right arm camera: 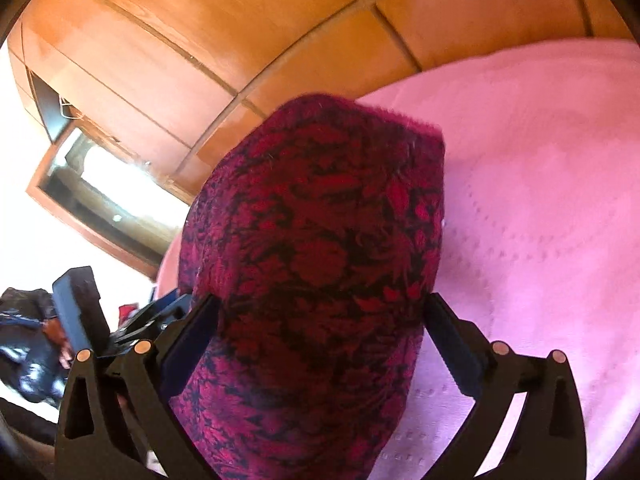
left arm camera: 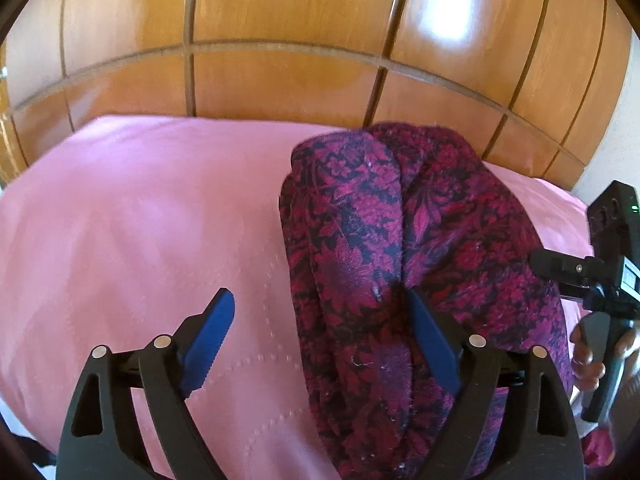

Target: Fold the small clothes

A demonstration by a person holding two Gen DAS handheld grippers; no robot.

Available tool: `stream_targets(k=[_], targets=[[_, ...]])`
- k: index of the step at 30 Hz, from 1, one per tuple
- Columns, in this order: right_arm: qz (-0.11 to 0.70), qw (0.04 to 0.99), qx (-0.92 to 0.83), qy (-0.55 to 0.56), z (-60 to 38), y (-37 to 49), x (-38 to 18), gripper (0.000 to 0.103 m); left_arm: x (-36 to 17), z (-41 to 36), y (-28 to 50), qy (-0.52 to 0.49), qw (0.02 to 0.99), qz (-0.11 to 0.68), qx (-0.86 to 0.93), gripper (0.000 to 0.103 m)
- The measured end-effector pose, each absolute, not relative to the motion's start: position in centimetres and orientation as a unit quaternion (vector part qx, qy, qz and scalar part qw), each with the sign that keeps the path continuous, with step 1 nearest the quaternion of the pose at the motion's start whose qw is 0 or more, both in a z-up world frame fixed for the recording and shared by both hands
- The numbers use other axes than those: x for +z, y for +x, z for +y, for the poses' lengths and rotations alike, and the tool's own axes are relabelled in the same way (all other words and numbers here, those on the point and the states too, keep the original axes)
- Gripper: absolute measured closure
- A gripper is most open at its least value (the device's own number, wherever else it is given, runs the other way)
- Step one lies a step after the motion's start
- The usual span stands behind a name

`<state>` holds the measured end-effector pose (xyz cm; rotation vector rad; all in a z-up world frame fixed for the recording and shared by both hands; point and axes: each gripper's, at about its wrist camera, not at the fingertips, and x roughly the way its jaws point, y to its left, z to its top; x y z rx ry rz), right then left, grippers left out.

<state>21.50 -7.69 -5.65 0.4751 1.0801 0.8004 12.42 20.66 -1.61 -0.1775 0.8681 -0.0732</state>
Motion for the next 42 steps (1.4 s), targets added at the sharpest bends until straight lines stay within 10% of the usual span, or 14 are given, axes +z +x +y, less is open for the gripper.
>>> stream_targets(k=[17, 23, 35, 42], targets=[[0.525, 0.678, 0.455, 0.241, -5.1, 24.2, -9.1, 0.002, -9.0, 27.0, 13.0, -0.337, 0.820, 0.413, -0.212, 0.017], [0.493, 0.708, 0.446, 0.240, -6.1, 22.4, -6.6, 0.028, -8.1, 25.1, 12.7, -0.349, 0.809, 0.395, -0.262, 0.025], [0.369, 0.811, 0.371, 0.263, -22.4, 21.2, 1.3, 0.030, 0.7, 6.9, 22.1, -0.241, 0.796, 0.377, -0.407, 0.025], [0.396, 0.839, 0.227, 0.296, -35.0, 24.8, -4.0, 0.026, -0.6, -9.1, 29.7, -0.110, 0.780, 0.472, -0.396, 0.034]])
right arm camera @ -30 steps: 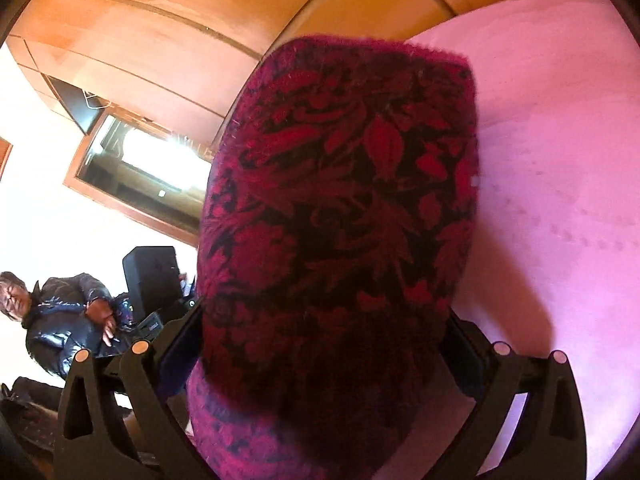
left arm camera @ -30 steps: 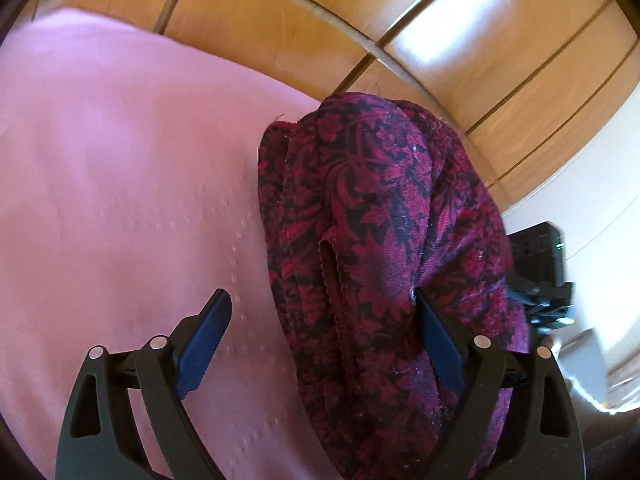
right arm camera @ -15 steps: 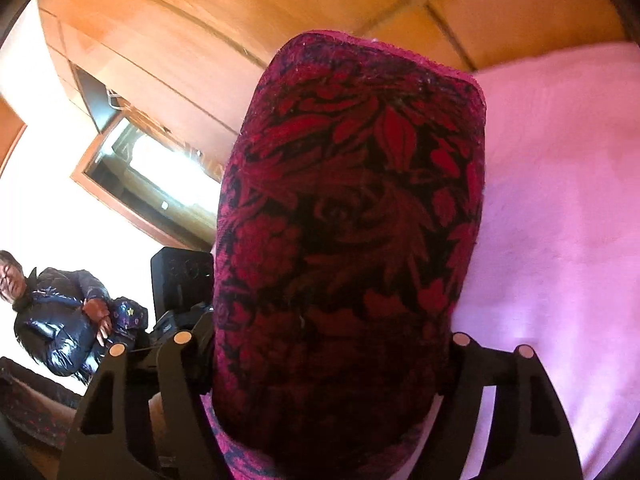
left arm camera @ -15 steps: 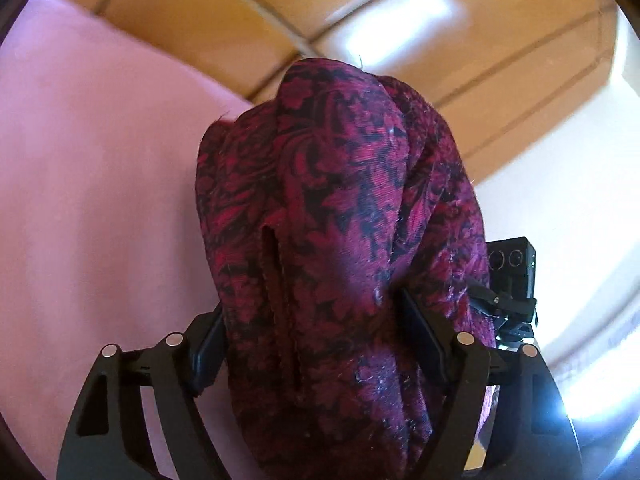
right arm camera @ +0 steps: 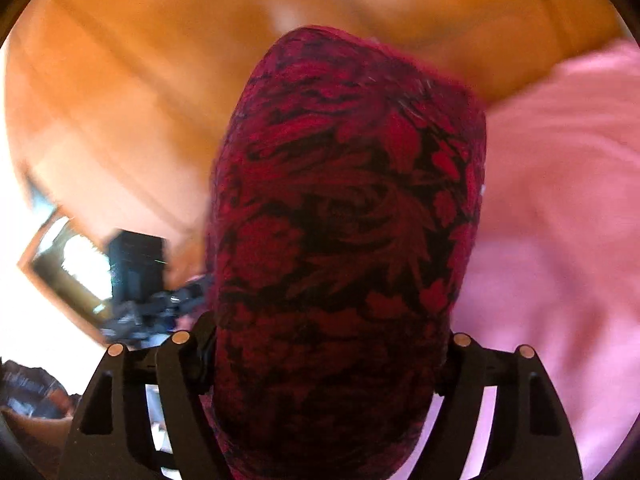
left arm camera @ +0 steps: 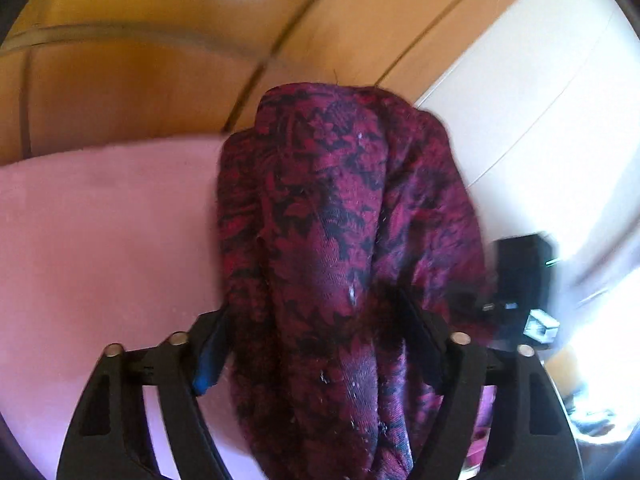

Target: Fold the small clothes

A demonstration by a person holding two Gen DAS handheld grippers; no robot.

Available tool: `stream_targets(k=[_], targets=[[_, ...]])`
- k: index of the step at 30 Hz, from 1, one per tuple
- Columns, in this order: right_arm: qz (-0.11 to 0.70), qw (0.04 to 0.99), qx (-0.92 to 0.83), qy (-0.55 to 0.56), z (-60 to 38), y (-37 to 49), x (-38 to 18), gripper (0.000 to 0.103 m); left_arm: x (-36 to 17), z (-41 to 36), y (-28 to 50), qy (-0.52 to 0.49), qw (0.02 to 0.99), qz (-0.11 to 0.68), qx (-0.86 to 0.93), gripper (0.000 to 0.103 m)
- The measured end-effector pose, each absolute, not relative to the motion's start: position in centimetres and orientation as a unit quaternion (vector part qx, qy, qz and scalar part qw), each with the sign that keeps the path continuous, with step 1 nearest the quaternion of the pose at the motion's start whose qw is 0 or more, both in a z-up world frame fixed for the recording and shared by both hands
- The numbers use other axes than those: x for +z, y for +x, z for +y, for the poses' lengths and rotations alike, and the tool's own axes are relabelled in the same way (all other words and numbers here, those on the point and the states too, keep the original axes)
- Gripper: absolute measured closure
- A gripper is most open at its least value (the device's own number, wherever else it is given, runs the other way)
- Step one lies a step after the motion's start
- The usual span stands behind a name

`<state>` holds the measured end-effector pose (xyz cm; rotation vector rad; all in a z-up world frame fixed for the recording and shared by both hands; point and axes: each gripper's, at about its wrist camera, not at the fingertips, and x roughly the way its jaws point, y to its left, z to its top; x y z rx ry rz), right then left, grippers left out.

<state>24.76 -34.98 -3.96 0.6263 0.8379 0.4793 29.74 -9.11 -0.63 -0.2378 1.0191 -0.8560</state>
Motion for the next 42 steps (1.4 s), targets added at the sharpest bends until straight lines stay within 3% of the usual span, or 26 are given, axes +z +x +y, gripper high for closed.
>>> stream_targets(k=[2, 4, 7, 10, 12, 15, 18, 22, 26, 28, 30, 42], targets=[[0.435, 0.833, 0.186, 0.287, -36.5, 25.1, -7.1, 0.018, -4.1, -12.9, 30.1, -0.051, 0.769, 0.526, -0.359, 0.038], [0.445, 0.828, 0.160, 0.303, -37.7, 24.5, -9.6, 0.009, -4.7, -13.5, 29.3, -0.070, 0.775, 0.513, -0.362, 0.037], [0.428, 0.842, 0.134, 0.299, -38.5, 22.9, -8.2, 0.008, -3.3, -13.7, 27.9, -0.050, 0.803, 0.483, -0.345, 0.038], [0.389, 0.889, 0.085, 0.226, -37.2, 21.1, -3.6, 0.022, -2.3, -13.4, 26.7, -0.039, 0.820, 0.465, -0.331, 0.040], [0.363, 0.905, 0.077, 0.207, -36.3, 20.8, -1.1, 0.036, -1.7, -13.5, 26.2, -0.027, 0.832, 0.454, -0.317, 0.042], [0.369, 0.912, 0.077, 0.159, -34.5, 23.4, 0.2, 0.045, -0.4, -13.5, 26.2, -0.013, 0.848, 0.439, -0.297, 0.044], [0.412, 0.903, 0.045, 0.113, -32.1, 27.1, -1.1, 0.046, -0.7, -14.5, 26.8, 0.013, 0.858, 0.436, -0.271, 0.045], [0.454, 0.889, -0.013, 0.054, -30.6, 31.6, -5.4, 0.044, -2.9, -14.0, 28.2, -0.011, 0.853, 0.453, -0.257, 0.045], [0.441, 0.894, -0.008, 0.078, -31.2, 31.5, -4.7, 0.041, -2.3, -13.4, 27.6, -0.024, 0.856, 0.445, -0.260, 0.043], [0.425, 0.901, -0.003, 0.086, -30.8, 30.1, -3.3, 0.034, -1.5, -12.5, 26.8, -0.039, 0.860, 0.439, -0.255, 0.032], [0.409, 0.907, 0.002, 0.101, -31.3, 27.9, -1.9, 0.025, -1.3, -11.7, 26.4, -0.044, 0.865, 0.431, -0.253, 0.032], [0.391, 0.910, -0.047, 0.125, -27.5, 16.6, -1.5, 0.024, 1.0, -9.1, 20.4, -0.024, 0.898, 0.391, -0.199, 0.025]])
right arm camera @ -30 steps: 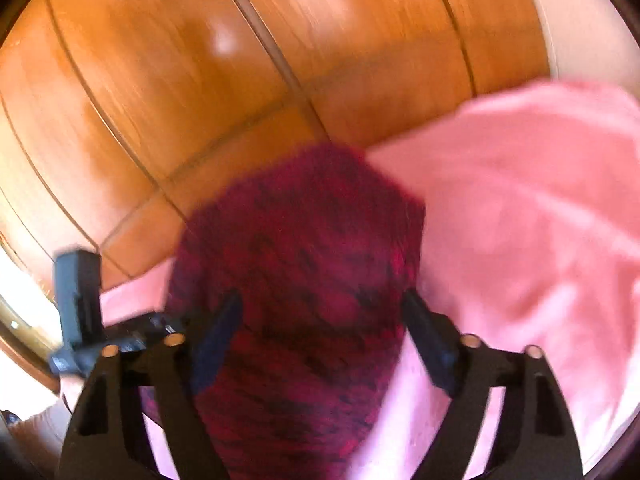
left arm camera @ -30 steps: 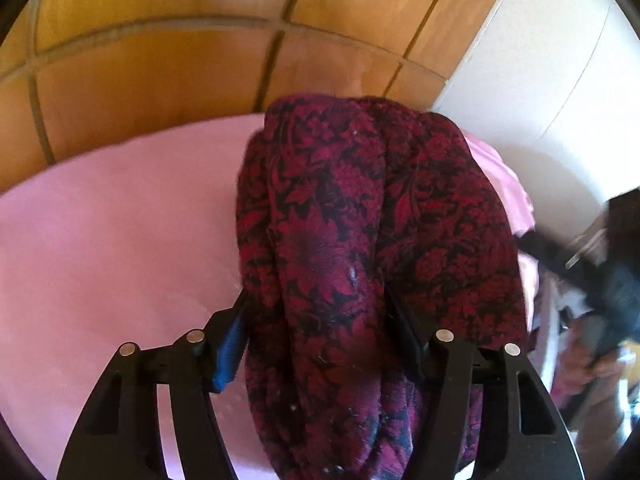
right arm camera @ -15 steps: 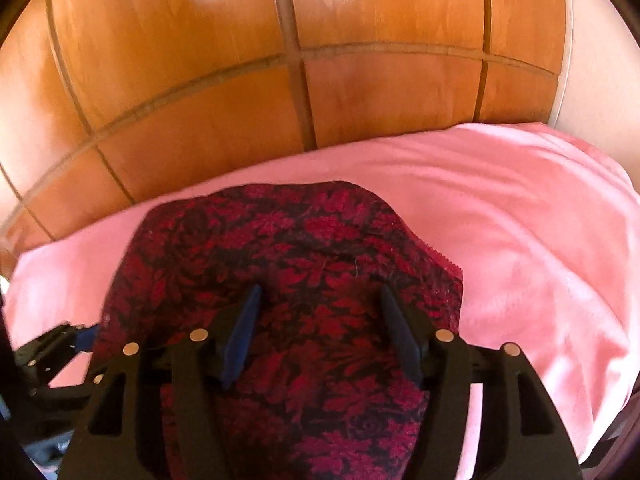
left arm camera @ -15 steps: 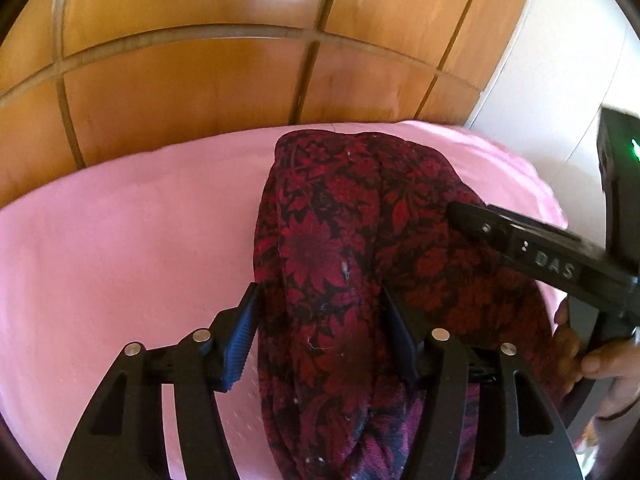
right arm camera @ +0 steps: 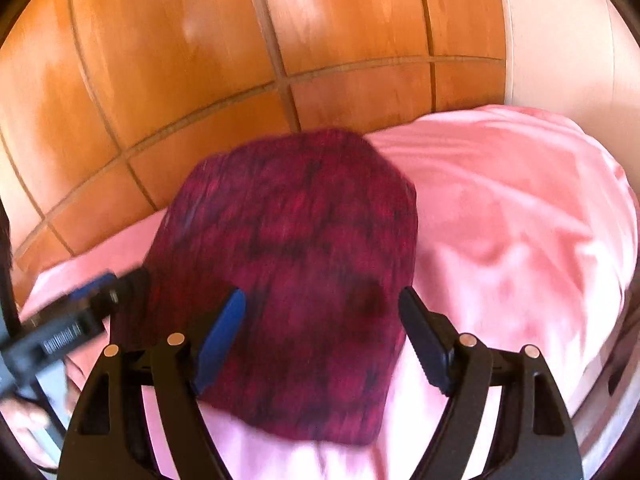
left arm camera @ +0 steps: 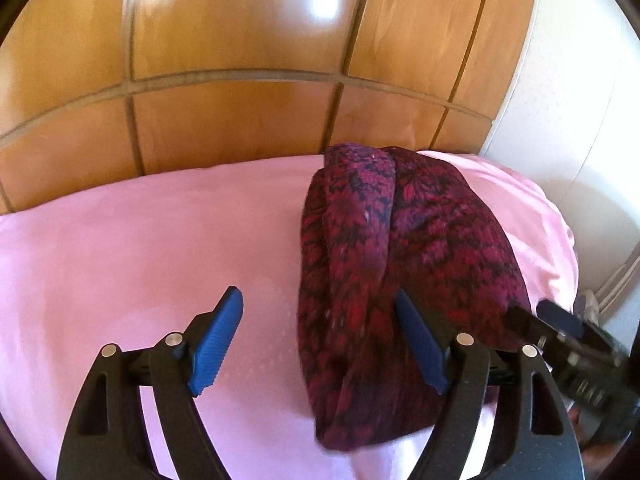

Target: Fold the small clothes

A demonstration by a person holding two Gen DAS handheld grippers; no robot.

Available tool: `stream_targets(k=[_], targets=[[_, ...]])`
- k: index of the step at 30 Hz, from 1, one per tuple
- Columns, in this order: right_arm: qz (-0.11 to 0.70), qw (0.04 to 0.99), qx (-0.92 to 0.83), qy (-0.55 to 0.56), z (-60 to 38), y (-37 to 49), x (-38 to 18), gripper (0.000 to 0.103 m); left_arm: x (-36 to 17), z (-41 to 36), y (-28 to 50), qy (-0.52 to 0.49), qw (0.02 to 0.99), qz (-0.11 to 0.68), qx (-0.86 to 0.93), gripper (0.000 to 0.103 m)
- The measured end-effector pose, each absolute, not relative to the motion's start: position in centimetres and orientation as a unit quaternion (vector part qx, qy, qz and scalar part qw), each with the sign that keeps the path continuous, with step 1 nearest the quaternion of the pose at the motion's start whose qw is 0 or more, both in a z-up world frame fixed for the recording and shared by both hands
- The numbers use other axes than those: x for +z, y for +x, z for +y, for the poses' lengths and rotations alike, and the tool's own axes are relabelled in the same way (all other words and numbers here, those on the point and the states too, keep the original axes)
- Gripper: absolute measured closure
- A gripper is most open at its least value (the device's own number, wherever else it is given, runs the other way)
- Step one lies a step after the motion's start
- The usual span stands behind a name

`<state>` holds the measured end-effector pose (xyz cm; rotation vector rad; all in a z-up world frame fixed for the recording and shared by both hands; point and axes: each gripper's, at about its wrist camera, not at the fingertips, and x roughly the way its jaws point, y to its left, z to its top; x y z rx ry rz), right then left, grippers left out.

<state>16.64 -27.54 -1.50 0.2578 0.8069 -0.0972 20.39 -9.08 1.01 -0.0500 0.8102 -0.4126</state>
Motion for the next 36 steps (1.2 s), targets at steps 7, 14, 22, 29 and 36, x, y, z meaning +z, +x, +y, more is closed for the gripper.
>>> stream_targets(k=[7, 14, 22, 29, 36], targets=[[0.388, 0.913, -0.079, 0.098, -25.2, 13.5, -1.4, 0.019, 1.8, -7.4, 16.2, -0.008, 0.912, 0.372, -0.172, 0.014], [0.352, 0.924, -0.129, 0.078, -23.3, 10.1, 0.1, 0.002, 2.0, -6.1, 12.3, -0.004, 0.920, 0.356, -0.160, 0.009], [0.352, 0.919, -0.159, 0.077, -22.2, 8.9, 0.1, 0.002, 2.2, -5.1, 10.2, -0.011, 0.923, 0.353, -0.156, 0.004], [0.345, 0.921, -0.166, 0.069, -21.6, 8.5, 0.3, 0.002, 2.2, -5.0, 9.6, 0.005, 0.928, 0.347, -0.136, 0.004], [0.346, 0.921, -0.163, 0.074, -21.5, 8.1, 0.2, 0.002, 2.2, -4.9, 9.7, 0.005, 0.929, 0.346, -0.131, 0.004]])
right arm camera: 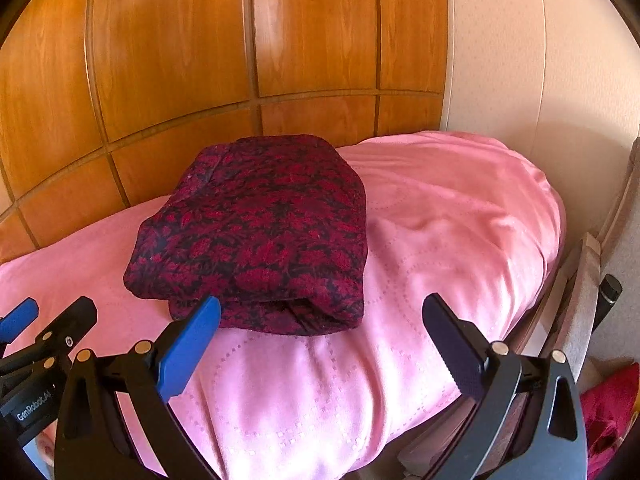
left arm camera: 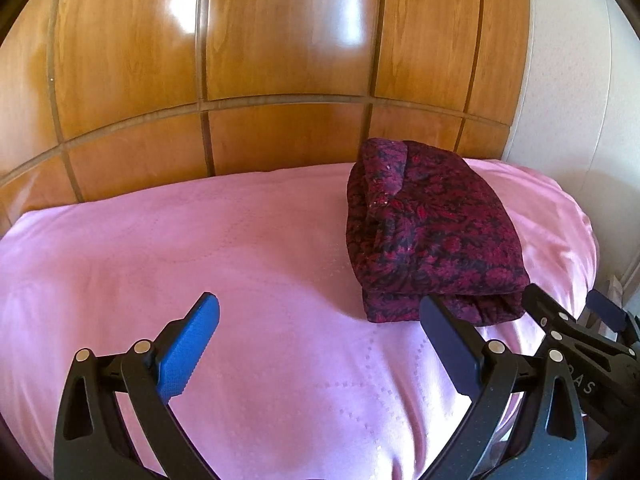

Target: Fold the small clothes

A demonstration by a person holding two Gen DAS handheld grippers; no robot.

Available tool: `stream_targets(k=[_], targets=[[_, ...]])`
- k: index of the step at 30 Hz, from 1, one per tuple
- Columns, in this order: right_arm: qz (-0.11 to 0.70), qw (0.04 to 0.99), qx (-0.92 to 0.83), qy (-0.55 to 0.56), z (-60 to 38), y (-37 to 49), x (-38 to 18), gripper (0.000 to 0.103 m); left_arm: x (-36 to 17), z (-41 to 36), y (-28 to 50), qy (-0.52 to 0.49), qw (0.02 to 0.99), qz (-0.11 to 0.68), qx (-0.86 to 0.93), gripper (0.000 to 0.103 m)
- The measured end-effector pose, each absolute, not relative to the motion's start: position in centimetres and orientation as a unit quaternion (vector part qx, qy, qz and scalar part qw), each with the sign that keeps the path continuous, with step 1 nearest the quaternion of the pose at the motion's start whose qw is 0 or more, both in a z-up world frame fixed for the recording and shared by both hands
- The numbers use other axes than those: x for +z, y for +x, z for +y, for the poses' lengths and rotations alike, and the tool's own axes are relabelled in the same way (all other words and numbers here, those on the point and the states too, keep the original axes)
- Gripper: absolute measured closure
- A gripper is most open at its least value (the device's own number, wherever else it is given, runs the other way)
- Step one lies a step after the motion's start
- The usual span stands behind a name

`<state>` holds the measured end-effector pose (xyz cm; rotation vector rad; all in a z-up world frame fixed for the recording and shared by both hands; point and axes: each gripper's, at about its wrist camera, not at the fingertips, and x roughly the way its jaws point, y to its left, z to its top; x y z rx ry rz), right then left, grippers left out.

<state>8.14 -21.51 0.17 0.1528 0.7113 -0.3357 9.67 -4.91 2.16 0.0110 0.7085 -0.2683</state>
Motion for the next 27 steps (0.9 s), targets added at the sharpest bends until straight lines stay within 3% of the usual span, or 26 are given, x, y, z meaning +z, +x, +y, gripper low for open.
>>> stream_targets(k=[27], targets=[[0.347, 0.923, -0.154, 0.069, -21.74, 8.69, -0.11, 0.002, 2.10, -4.83, 9.92, 0.005, 0.931, 0.345, -0.121, 0.004]])
